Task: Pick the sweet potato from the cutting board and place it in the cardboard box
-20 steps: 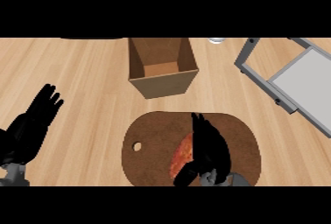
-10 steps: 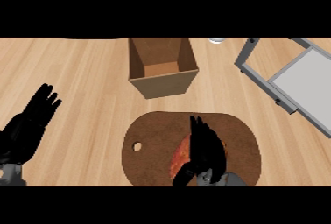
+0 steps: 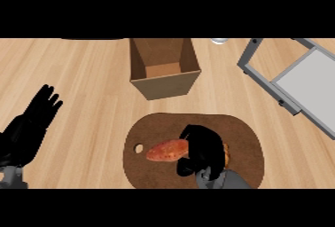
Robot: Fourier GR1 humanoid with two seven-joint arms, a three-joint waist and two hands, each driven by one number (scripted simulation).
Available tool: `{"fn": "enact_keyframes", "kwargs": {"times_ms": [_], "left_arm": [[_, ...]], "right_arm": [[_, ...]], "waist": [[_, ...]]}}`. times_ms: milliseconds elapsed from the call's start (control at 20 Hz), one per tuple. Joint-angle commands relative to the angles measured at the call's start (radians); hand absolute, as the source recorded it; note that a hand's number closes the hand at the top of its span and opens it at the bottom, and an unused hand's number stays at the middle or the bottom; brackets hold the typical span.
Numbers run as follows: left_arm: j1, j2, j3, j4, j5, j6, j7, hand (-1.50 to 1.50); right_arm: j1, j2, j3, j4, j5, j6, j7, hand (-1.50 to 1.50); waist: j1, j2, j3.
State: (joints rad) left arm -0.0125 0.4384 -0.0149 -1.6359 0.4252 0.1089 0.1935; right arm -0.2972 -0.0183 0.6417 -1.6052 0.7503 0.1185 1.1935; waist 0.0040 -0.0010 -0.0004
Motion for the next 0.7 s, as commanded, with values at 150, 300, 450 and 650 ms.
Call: {"fn": "enact_keyframes", "kwargs": {"times_ms": [150,300,450,650], "left_arm": [[0.04,-0.043,-0.004,0.016,-0.062,-0.007,-0.061,0.0],[-0.035,-0.015,-0.017,0.021,-0.015,-0.05,0.003,0.0],[-0.077,-0.035,-0.046,0.004,-0.02,-0.053,-0.003,0.0],[-0.093,-0.035,-0.079,0.014,-0.04,-0.072,-0.004,0.0]], "right_arm": [[0.002,0.017,0.024,0.037,0.053,-0.029,0.122,1.5],[-0.31,0.017,0.01,0.282,-0.063,-0.11,0.169,1.5],[-0.41,0.018,-0.06,0.36,-0.052,-0.072,0.092,1.5],[-0.533,0.018,-0.087,0.499,-0.074,-0.108,0.095,1.5]], "waist": [[-0.001,0.0,0.0],[0.075,0.019,-0.001],[0.14,0.046,-0.004],[0.175,0.049,-0.005]]}}
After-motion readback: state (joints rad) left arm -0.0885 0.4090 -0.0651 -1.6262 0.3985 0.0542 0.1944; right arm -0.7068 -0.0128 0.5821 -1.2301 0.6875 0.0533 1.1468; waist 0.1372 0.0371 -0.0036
